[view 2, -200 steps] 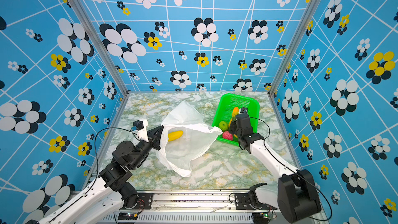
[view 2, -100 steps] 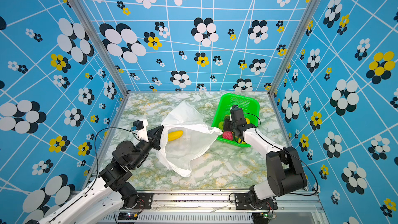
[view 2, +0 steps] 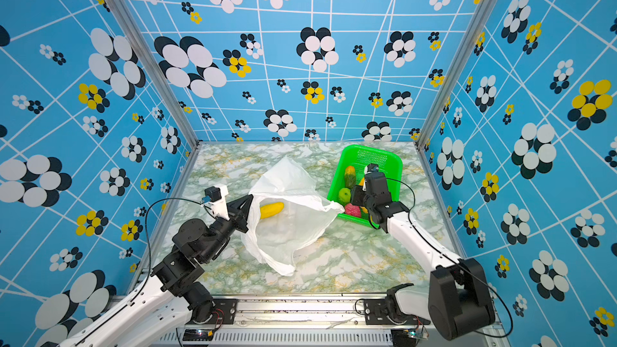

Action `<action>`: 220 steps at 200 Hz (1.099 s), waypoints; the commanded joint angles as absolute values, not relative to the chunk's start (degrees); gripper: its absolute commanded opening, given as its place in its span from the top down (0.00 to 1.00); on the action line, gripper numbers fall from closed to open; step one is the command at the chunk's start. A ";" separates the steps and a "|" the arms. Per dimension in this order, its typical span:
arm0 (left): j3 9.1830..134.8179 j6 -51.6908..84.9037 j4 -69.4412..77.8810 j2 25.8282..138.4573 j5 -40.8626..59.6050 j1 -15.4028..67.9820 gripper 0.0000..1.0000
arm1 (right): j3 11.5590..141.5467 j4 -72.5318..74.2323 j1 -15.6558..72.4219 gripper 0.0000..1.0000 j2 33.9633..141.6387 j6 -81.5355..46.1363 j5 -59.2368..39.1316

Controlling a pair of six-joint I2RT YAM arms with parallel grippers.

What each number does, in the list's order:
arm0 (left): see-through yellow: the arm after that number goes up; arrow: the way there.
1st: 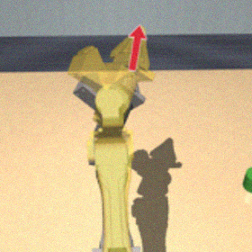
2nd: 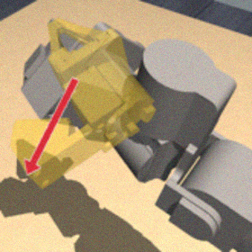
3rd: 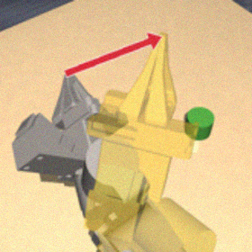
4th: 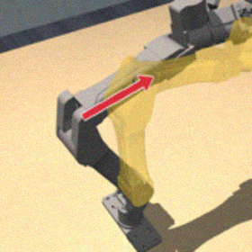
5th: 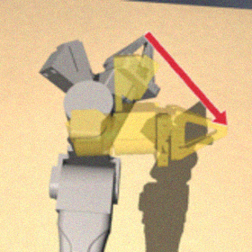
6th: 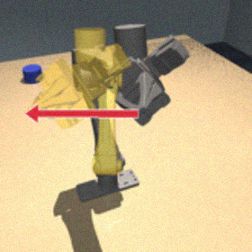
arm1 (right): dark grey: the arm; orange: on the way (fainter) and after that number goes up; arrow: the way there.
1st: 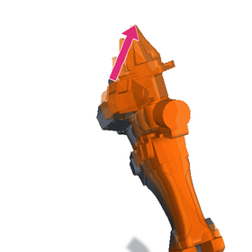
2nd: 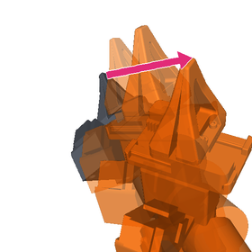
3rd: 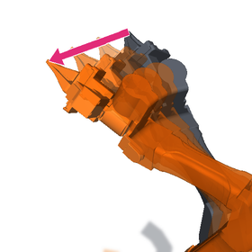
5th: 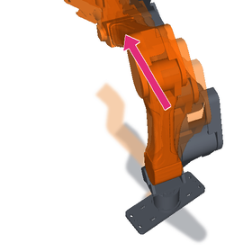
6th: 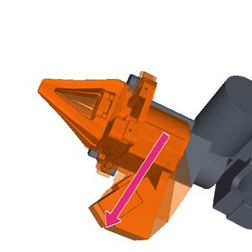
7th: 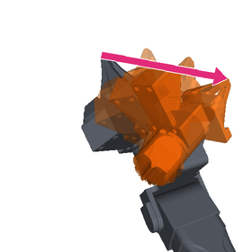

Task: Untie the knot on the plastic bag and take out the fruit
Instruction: 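Open the right gripper and move it back over the bag opening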

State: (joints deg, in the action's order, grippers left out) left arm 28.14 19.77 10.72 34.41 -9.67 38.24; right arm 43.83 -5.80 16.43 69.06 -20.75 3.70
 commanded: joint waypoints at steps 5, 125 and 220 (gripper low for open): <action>28.16 20.03 11.53 33.81 -8.99 37.88 1.00 | 37.82 -0.16 16.38 0.45 57.36 -23.09 -1.23; 27.97 19.97 11.68 33.66 -9.22 37.79 1.00 | 34.80 9.42 57.04 0.60 43.20 5.24 -3.47; 32.83 10.63 5.73 34.75 -0.43 37.97 1.00 | 32.45 30.80 67.50 0.65 74.98 -16.89 23.99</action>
State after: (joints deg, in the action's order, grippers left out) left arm 31.11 16.75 7.66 36.67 -5.98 38.20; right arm 33.56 22.61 65.95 70.70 -6.79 17.80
